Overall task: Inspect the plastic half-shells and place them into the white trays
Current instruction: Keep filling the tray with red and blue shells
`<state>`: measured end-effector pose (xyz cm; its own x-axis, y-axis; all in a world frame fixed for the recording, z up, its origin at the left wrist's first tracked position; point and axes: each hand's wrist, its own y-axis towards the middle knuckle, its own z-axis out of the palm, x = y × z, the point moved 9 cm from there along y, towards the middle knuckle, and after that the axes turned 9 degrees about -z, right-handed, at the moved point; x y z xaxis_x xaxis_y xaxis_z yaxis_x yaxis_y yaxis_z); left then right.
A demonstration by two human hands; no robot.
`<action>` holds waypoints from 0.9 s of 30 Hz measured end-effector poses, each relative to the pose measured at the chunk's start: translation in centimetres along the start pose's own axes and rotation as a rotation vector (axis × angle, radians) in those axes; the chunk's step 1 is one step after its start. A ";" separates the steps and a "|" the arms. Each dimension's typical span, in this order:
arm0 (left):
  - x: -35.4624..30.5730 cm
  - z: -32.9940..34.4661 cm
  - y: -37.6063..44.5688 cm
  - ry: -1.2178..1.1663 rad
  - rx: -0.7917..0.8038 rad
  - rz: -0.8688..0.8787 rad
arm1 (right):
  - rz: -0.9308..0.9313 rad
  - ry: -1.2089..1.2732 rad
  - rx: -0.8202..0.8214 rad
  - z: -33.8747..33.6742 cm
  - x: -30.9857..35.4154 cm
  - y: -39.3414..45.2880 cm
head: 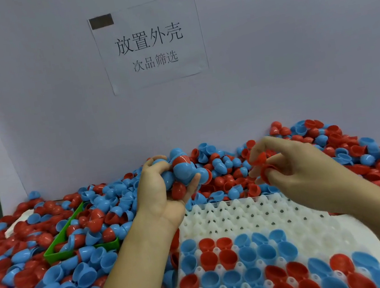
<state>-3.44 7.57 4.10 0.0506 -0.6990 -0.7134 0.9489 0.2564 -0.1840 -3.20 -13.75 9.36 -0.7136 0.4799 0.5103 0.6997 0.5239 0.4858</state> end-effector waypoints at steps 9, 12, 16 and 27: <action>-0.3 0.3 -0.2 -0.004 0.027 0.024 | 0.179 -0.233 0.191 3.2 -7.0 -5.4; -0.3 0.2 -0.2 0.001 0.008 0.026 | 0.183 -0.259 0.161 2.8 -7.4 -5.9; -0.1 0.2 -0.2 0.012 0.003 0.024 | 0.213 -0.295 0.151 2.7 -7.8 -6.1; 0.2 0.3 0.1 0.047 0.016 0.013 | 0.360 -0.583 0.471 4.9 -8.3 -5.8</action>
<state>-3.28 7.23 4.11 0.0484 -0.6637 -0.7465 0.9531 0.2543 -0.1643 -1.54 -17.31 -1.19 -0.4430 0.8941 0.0651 0.8934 0.4464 -0.0509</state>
